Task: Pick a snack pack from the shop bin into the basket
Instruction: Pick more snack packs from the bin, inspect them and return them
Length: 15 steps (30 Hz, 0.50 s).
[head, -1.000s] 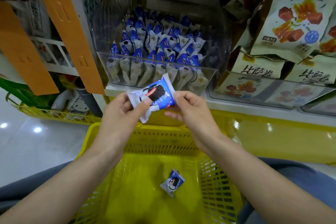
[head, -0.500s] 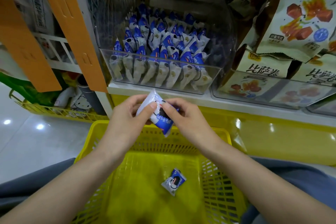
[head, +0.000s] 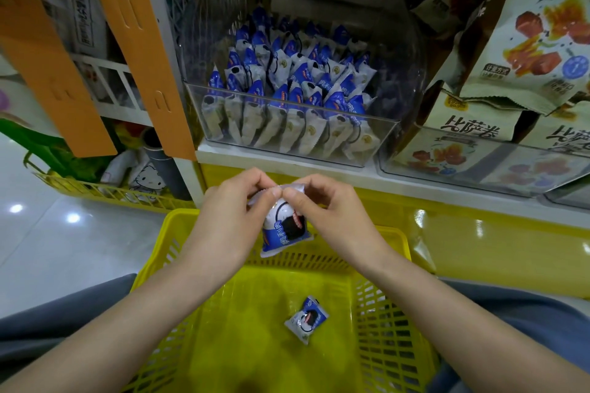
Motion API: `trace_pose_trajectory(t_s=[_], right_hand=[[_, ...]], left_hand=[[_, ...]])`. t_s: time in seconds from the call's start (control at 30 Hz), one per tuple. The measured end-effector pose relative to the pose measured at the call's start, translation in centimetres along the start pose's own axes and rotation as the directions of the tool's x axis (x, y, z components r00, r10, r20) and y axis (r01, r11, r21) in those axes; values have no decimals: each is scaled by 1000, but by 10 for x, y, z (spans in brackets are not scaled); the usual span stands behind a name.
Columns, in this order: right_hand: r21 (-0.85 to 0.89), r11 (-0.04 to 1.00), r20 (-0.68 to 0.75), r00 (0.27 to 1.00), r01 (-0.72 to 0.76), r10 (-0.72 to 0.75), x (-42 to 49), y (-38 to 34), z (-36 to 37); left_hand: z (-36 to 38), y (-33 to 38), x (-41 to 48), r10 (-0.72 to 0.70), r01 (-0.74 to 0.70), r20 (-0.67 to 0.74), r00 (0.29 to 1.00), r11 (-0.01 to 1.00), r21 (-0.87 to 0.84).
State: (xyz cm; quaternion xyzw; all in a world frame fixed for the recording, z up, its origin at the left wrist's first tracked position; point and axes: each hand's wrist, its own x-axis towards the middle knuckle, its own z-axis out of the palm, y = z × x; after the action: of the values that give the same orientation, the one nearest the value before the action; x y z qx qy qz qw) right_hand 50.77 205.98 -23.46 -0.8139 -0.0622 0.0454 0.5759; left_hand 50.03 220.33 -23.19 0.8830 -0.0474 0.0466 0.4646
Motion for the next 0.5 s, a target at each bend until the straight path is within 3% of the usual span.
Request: trace_pose_trajectory(t_s=[0.1, 0.3, 0.43, 0.5], right_hand=[[-30, 998, -12, 999, 50, -50, -1, -1, -2], [-290, 930, -25, 969, 227, -245, -5, -6, -7], [-264, 946, -128, 965, 189, -228, -6, -8, -14], [-180, 972, -224, 956, 148, -187, -5, -8, -20]], left_hand=[[-3, 1, 1, 8, -9, 23, 1000, 999, 34], [-6, 4, 9, -85, 141, 202, 976, 950, -279], [-3, 3, 7, -85, 127, 159, 984, 954, -271], [-1, 0, 5, -98, 117, 106, 989, 976, -186]])
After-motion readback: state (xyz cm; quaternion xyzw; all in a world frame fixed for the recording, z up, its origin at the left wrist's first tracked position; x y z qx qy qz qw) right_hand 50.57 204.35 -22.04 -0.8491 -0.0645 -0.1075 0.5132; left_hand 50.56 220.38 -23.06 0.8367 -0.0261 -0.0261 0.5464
